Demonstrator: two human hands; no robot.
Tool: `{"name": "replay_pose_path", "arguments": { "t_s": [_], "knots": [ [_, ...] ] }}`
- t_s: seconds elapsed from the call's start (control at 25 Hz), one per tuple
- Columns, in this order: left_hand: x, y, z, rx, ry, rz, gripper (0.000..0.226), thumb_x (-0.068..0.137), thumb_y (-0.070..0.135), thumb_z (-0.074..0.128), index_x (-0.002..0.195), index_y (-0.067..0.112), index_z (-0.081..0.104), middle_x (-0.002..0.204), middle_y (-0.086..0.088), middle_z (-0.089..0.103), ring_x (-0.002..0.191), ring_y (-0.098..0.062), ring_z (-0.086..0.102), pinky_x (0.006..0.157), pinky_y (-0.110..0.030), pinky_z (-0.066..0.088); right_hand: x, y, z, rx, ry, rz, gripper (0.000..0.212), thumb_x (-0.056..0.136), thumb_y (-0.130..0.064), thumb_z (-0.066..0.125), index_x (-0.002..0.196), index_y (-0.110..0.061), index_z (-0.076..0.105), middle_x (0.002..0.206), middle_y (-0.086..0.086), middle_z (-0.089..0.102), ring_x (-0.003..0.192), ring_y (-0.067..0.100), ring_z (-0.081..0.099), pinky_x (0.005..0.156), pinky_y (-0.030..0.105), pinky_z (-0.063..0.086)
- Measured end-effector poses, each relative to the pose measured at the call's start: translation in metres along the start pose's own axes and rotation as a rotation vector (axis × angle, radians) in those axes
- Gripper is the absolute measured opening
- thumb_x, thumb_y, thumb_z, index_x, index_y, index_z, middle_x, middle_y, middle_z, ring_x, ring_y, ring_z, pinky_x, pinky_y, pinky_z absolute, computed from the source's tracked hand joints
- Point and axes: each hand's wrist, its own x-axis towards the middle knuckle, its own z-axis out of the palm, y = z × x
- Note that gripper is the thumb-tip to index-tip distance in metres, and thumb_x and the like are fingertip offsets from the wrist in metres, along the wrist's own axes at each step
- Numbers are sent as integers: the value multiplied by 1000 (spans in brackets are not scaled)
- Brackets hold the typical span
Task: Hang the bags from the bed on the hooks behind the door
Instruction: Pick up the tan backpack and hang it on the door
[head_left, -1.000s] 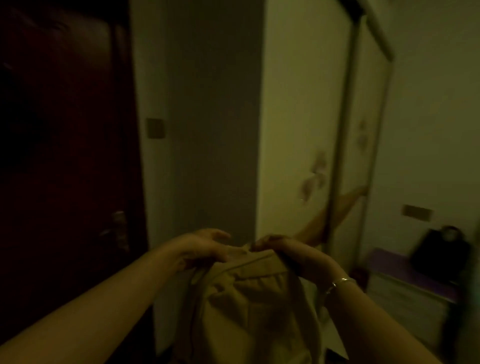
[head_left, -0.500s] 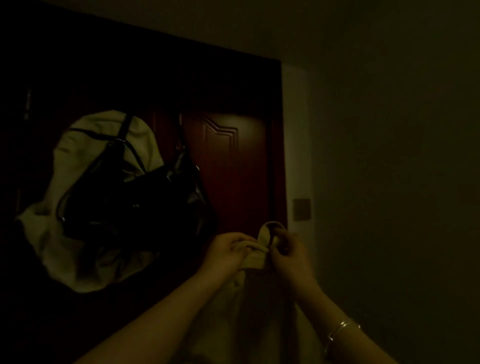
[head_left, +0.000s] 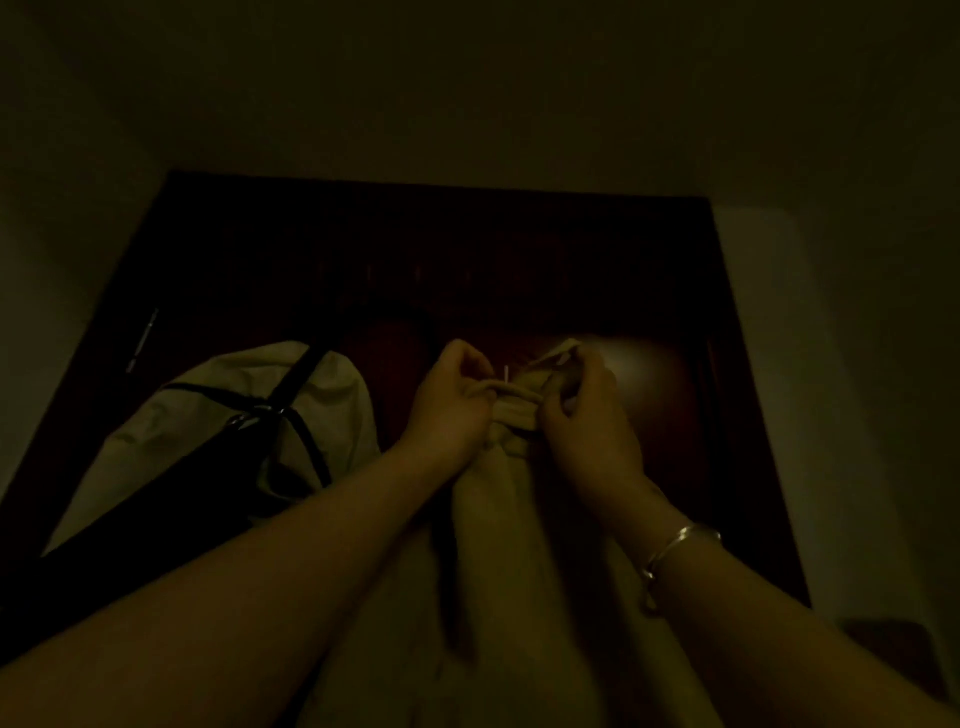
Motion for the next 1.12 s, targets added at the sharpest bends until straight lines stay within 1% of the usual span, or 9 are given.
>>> {"name": "replay_pose_path", "arguments": {
  "t_s": [0.12, 0.24, 0.32, 0.56, 0.68, 0.76, 0.84, 1.0, 1.12],
  "knots": [
    [68, -2, 4, 49, 59, 102, 27, 87, -11, 41, 95, 9, 57, 77, -9, 57, 53, -19, 48, 36, -14, 37, 75, 11, 29, 71, 21, -82, 48, 92, -26, 43, 138, -26, 31, 128, 10, 56, 108, 32, 60, 82, 41, 49],
    [107, -12, 11, 35, -1, 134, 46, 85, -19, 35, 113, 0, 65, 110, -25, 67, 85, -40, 63, 71, -39, 50, 120, 27, 50, 122, -39, -102, 45, 91, -23, 44, 135, -28, 35, 117, 16, 61, 93, 29, 62, 65, 31, 40],
    [127, -29, 14, 52, -31, 116, 51, 84, -21, 34, 116, 3, 66, 114, -28, 66, 98, -50, 61, 80, -48, 47, 140, 40, 61, 119, -84, -87, 47, 89, -19, 46, 134, -29, 36, 114, 16, 62, 83, 23, 58, 60, 28, 38],
    [177, -57, 18, 106, -84, 88, 47, 88, -14, 41, 122, 9, 63, 121, -26, 64, 101, -38, 61, 98, -56, 46, 184, 53, 79, 50, -164, -69, 57, 79, -14, 48, 131, -34, 37, 112, 11, 60, 82, 30, 62, 60, 33, 44],
    [190, -62, 18, 447, -150, 143, 56, 89, 9, 49, 141, 28, 40, 141, -13, 50, 116, -32, 57, 95, -47, 52, 197, 54, 94, -35, -167, -133, 54, 78, -12, 49, 127, -34, 42, 117, 9, 60, 93, 32, 63, 69, 39, 50],
    [195, -64, 22, 898, -98, 199, 67, 89, 31, 52, 147, 39, 19, 147, -11, 39, 121, -34, 51, 83, -37, 49, 202, 55, 103, -90, -129, -200, 48, 78, -19, 54, 122, -35, 45, 119, 6, 61, 99, 30, 62, 74, 39, 51],
    [199, -66, 27, 1080, -43, 220, 72, 88, 47, 48, 148, 40, 8, 148, -14, 33, 119, -37, 50, 72, -37, 42, 204, 57, 109, -117, -110, -227, 44, 78, -26, 56, 119, -36, 47, 119, 4, 60, 100, 30, 62, 76, 40, 52],
    [194, -82, 22, 682, -103, 183, 64, 85, 41, 44, 146, 40, 22, 146, -9, 42, 117, -33, 54, 87, -42, 51, 205, 68, 108, 16, -79, -76, 39, 80, -19, 57, 118, -17, 47, 86, 0, 56, 72, 18, 55, 57, 27, 39],
    [176, -91, 17, 617, -111, 191, 82, 61, 50, 32, 143, 42, 29, 148, -4, 42, 125, -25, 50, 100, -45, 47, 199, 75, 109, -21, -50, -34, 30, 79, -16, 55, 108, -9, 51, 76, -1, 49, 65, 17, 49, 50, 26, 30]
  ]
}}
